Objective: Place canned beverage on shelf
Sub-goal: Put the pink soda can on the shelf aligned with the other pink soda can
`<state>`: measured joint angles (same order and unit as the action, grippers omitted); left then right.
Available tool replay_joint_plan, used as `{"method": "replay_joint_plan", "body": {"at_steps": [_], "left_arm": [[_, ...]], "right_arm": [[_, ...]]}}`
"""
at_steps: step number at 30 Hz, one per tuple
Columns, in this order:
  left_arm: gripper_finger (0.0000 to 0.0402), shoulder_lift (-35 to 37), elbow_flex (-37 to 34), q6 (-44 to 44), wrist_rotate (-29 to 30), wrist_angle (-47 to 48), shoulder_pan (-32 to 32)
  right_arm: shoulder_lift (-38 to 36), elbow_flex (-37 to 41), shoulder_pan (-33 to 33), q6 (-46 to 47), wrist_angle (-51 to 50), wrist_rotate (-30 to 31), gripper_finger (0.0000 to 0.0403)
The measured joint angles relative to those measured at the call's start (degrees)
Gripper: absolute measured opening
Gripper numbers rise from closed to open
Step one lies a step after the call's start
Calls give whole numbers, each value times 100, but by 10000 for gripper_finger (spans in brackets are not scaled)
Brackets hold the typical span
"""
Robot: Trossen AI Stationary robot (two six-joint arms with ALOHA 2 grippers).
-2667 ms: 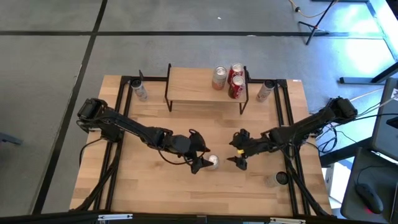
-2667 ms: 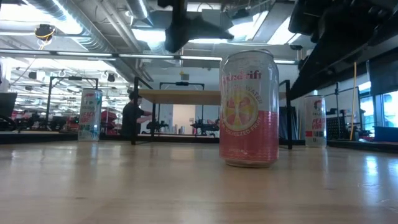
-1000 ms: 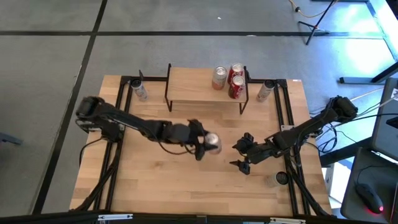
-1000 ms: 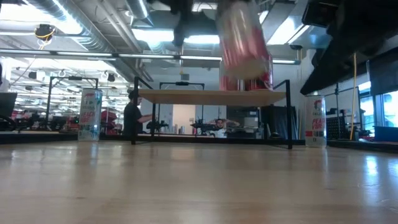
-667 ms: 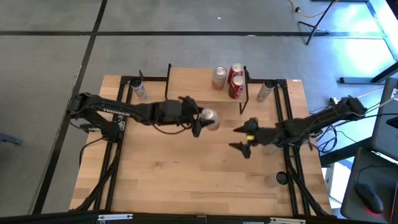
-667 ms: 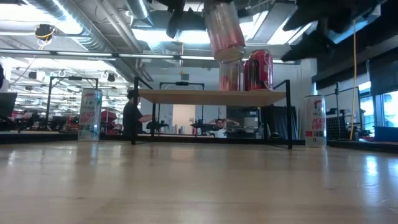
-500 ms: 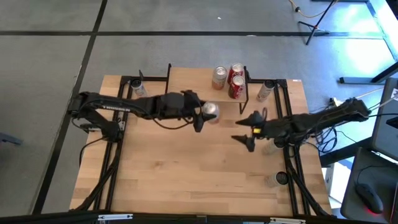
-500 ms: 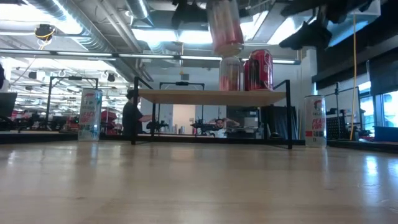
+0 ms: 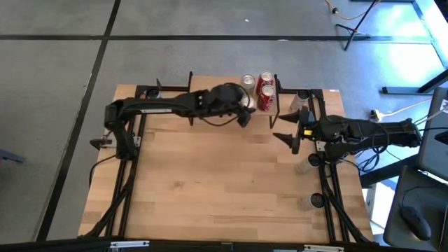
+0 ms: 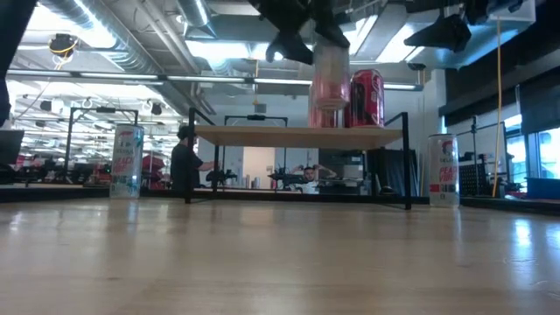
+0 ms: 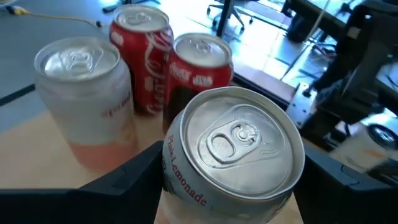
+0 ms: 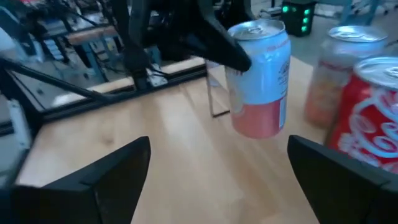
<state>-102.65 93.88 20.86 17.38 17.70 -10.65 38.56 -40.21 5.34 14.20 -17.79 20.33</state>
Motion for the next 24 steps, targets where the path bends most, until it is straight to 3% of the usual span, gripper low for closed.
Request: {"method": "replay_joint_plan", "body": {"at_steps": [7,24], "left_arm": [[263,-546,364,0,212,13,-196],[276,-757,390,-30,9,-160,-516]], "right_arm": [[-183,0,-311,-294,-558,-239,367],[-200,0,-390,-243,-1049,-293,367]]}}
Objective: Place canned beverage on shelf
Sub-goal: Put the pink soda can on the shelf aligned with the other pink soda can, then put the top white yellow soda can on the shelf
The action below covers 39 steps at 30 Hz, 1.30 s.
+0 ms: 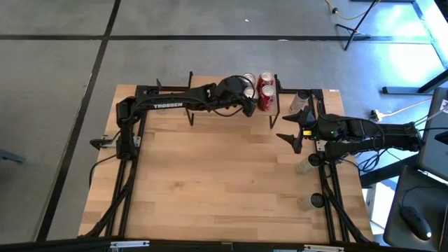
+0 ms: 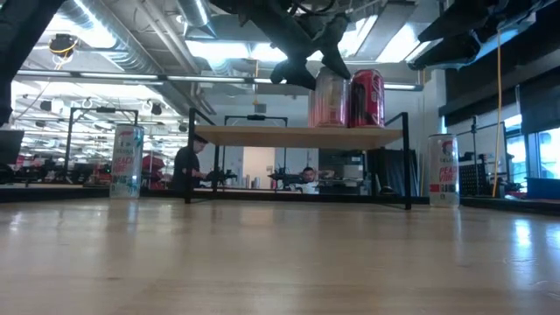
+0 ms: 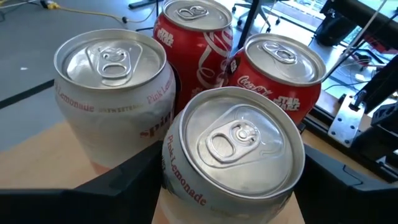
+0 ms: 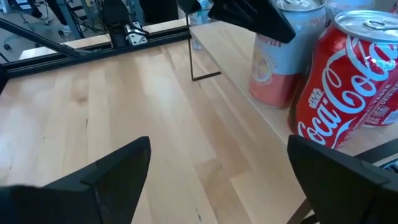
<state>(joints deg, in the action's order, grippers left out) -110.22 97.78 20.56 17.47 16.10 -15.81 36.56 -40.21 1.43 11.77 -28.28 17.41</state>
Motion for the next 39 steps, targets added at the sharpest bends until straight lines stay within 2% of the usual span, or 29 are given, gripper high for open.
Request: {"method": "replay_joint_plan", "body": {"at_steps": [5,15,24,26,28,31,35,39], "left_arm": [[286,12,0,24,-22,18,1],[352,49,-11,-14,-165,2,12],[353,368,-11,-291,-218,154,31],[353,471,-11,-296,-375,162,55],[353,593,-11,-457,-645,130,104],[353,833,-11,-767,-909,252,215],[353,1164,-11,-882,-643,755,412],[353,1345,-13,-1221,-602,1358,627]], "right_arm": [[2,0,0,44,-26,7,367],[4,0,0,61,-24,11,367],[6,0,2,59,58,-46,367],[6,-2,4,63,97,-105,367],[4,-8,3,78,-40,-434,367],[17,-329,7,461,-586,-466,367],[21,-1140,4,863,-1884,-422,367],[207,-1858,4,1604,-3198,-902,367]]}}
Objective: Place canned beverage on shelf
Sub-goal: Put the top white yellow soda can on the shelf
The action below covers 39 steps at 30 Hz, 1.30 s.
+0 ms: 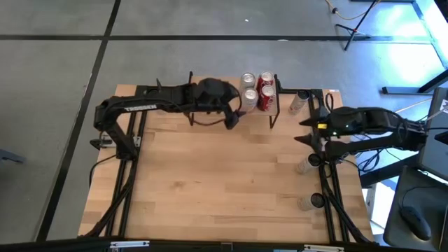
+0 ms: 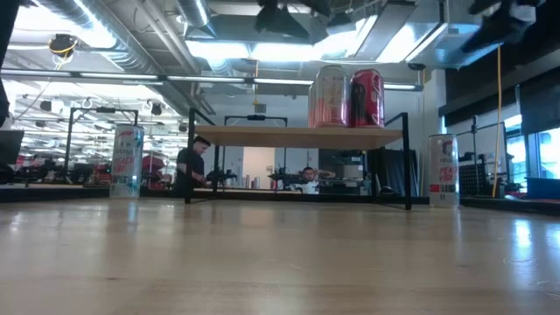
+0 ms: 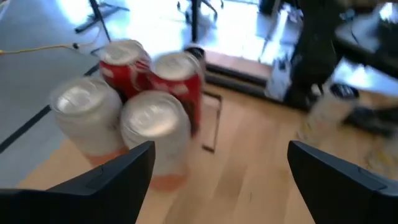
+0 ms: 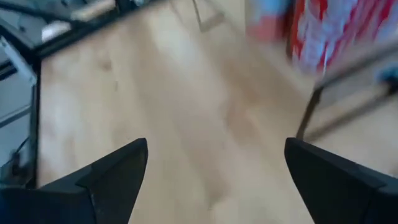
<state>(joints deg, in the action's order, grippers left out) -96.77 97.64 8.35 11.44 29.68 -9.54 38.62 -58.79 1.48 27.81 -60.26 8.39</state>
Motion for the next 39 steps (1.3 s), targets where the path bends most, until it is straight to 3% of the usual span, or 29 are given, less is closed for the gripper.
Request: {"method": "replay_joint_plan", "body": {"at_steps": [10,16,32,39], "left_arm": [[353,128,-710,-269,-61,543,436],[353,131,-758,-686,-67,985,581],[353,131,-758,-975,-215,1644,595],[353,131,-756,-1058,-215,1661,595]], "right_arm": [[337,-224,5,2018,-1620,-1600,367],[556,-205,4,2789,-2188,-1405,367],[1668,-200,29,3832,-2777,-1909,367],[1914,-166,834,4587,-2921,-1787,367]]}}
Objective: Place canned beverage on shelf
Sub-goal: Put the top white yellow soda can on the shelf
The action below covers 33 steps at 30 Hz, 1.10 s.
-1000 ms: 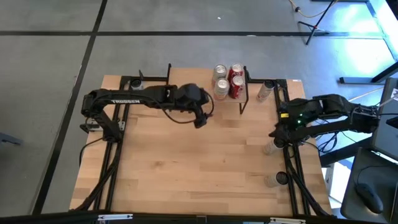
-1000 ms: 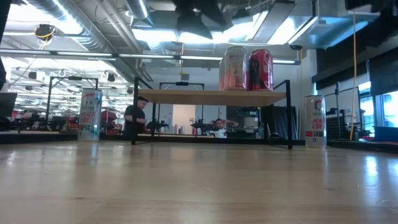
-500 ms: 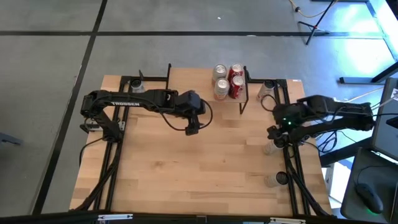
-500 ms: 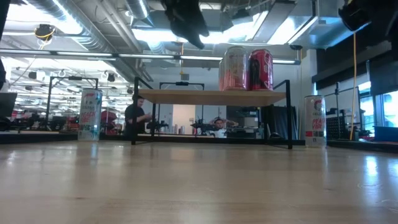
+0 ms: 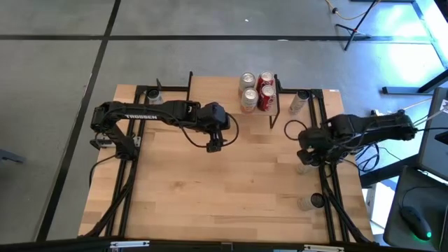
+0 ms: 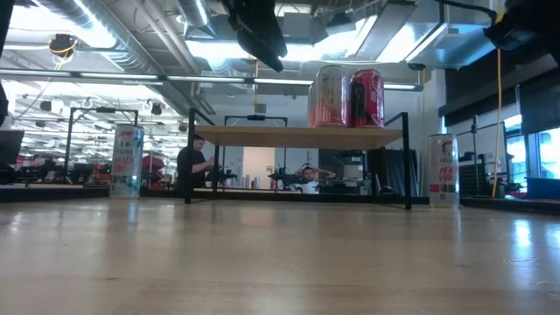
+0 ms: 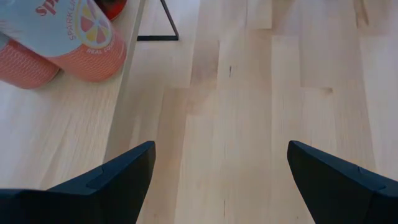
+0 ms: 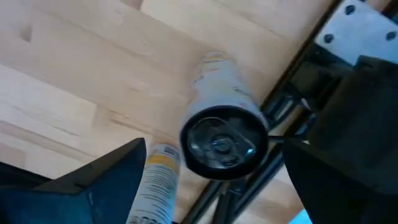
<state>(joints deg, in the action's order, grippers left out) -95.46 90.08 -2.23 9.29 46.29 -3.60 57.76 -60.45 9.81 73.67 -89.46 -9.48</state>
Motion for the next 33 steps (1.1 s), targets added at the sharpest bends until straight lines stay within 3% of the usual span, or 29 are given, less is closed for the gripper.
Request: {"method": "replay_joint_plan", "body": {"at_steps": [10,26,29,33], "left_arm": [[353,0,2,-62,37,1,0],[353,0,4,16,55,1,0],[353,0,4,42,47,-1,0],[353,0,4,57,42,-1,0]], "right_arm": [[281,18,969,1039,36,507,367],[535,1086,1271,1192,769,493,365],[535,1205,1271,1006,799,546,349],[533,1290,1271,435,913,641,295]]}}
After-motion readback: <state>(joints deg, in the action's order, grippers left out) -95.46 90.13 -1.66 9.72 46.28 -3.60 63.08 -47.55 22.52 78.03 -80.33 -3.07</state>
